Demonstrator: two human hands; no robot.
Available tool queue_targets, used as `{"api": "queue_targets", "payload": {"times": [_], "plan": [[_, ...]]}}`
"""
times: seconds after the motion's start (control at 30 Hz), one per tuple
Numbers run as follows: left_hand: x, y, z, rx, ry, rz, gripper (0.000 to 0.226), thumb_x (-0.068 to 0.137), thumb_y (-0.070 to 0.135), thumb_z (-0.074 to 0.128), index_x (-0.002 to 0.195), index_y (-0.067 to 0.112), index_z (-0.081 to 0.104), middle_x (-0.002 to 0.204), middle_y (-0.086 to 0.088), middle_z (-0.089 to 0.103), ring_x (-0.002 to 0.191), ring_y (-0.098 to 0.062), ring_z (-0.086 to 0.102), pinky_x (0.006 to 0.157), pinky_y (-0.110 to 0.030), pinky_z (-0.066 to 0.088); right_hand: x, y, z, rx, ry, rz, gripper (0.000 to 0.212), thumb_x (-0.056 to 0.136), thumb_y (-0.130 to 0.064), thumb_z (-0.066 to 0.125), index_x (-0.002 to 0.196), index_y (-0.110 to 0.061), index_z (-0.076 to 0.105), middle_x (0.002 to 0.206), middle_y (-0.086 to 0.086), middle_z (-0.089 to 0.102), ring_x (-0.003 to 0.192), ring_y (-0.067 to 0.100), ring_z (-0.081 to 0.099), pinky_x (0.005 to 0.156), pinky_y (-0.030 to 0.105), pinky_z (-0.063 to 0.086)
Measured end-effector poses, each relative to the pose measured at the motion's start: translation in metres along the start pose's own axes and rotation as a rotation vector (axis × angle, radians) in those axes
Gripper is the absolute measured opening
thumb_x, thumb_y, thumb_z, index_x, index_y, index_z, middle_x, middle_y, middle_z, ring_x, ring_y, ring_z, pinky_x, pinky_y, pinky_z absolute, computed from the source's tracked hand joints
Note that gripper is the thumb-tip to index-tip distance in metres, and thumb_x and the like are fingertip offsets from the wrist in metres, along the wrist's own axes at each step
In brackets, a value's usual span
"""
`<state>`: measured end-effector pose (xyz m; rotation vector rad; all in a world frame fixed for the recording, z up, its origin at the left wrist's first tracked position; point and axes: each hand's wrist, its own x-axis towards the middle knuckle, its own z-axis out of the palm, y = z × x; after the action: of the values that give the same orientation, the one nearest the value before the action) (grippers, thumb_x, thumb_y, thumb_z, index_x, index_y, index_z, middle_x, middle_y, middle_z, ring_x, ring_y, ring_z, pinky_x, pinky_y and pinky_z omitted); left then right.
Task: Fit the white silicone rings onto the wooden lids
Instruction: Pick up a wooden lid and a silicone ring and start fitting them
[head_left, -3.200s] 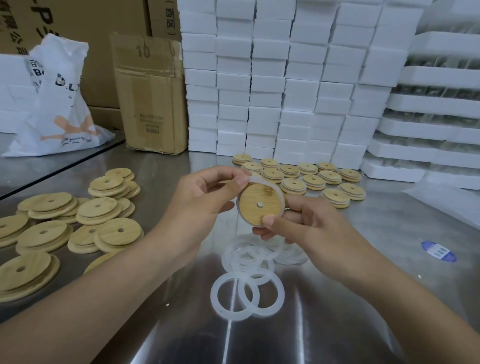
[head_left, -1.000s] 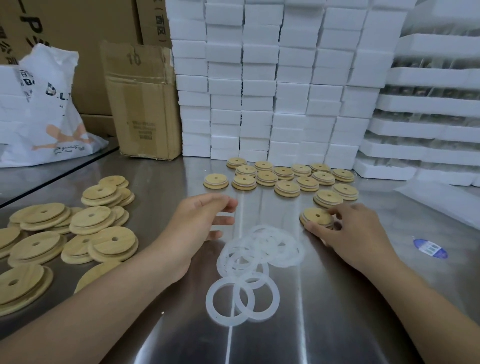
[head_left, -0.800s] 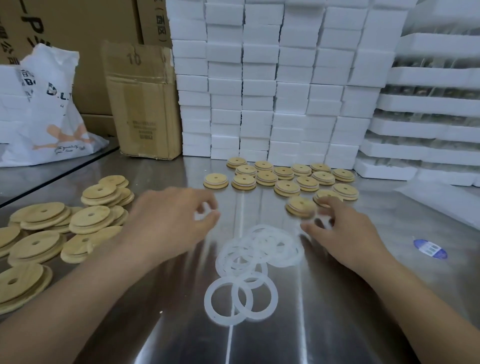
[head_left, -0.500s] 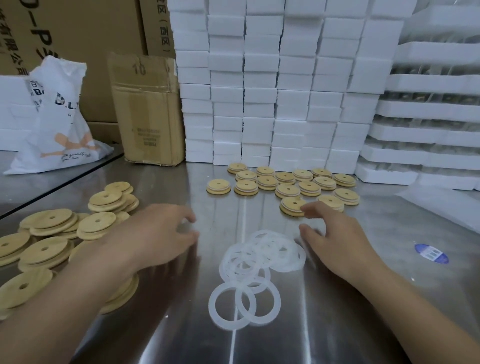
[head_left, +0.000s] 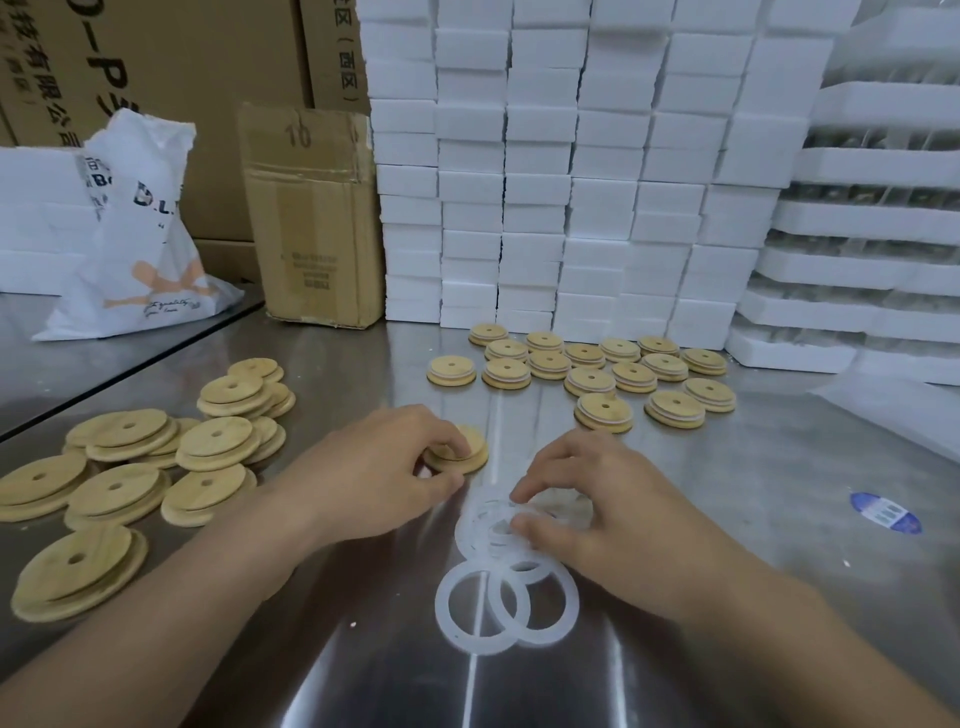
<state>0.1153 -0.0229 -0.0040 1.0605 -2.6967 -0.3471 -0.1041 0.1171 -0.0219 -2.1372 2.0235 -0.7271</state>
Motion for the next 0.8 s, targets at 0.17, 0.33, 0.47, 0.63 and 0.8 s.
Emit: {"api": "queue_targets", "payload": {"times": [0.17,0.33,0.47,0.63,0.8], "plan": [[0.005,-0.004,0.015,-0.058,0.07,-0.048,0.024,0.095,0.062,0.066,0.114,0.05,0.057,0.105,0.02,0.059,0.095,-0.003,0.058,0.087,-0.039,0.054,0.0,-0.005,0.004,-0.039,-0.034,0.041,0.02,0.089,-0.06,0.072,0.101,-0.045,0.072,0.12,-0.03,0.053,0.121,-0.007,0.045,0.103,0.021,0.04],[0.014,0.003,0.026,-0.226,0.208,-0.132,0.043,0.089,0.063,0.075,0.126,0.048,0.059,0.124,0.021,0.069,0.114,-0.011,0.065,0.096,-0.044,0.058,0.001,-0.008,0.002,0.025,-0.062,0.145,0.018,0.087,-0.055,0.078,0.1,-0.044,0.072,0.125,-0.028,0.054,0.124,-0.003,0.046,0.11,0.028,0.04],[0.017,0.011,0.029,-0.416,0.299,-0.157,0.05,0.081,0.048,0.09,0.124,0.045,0.064,0.117,0.02,0.069,0.105,-0.005,0.069,0.086,-0.027,0.057,0.003,-0.011,0.001,0.083,-0.032,0.161,0.009,0.087,-0.042,0.082,0.082,-0.039,0.075,0.122,-0.029,0.058,0.121,-0.007,0.049,0.096,0.012,0.036],[0.019,0.028,0.023,-1.295,0.301,-0.264,0.062,0.077,-0.003,0.09,0.13,0.022,0.071,0.126,0.0,0.075,0.1,-0.018,0.08,0.086,-0.029,0.063,0.001,-0.014,-0.012,0.379,0.102,0.151,0.011,0.091,-0.026,0.078,0.082,-0.029,0.073,0.098,-0.017,0.072,0.096,-0.001,0.065,0.085,0.021,0.048],[0.013,0.041,0.02,-1.751,0.065,-0.25,0.067,0.074,-0.008,0.08,0.137,0.008,0.064,0.121,-0.016,0.079,0.111,-0.026,0.079,0.087,-0.032,0.066,0.001,-0.017,-0.035,0.634,0.263,0.078,0.012,0.092,-0.012,0.077,0.081,-0.017,0.073,0.084,0.004,0.072,0.081,0.019,0.066,0.072,0.026,0.052]]}}
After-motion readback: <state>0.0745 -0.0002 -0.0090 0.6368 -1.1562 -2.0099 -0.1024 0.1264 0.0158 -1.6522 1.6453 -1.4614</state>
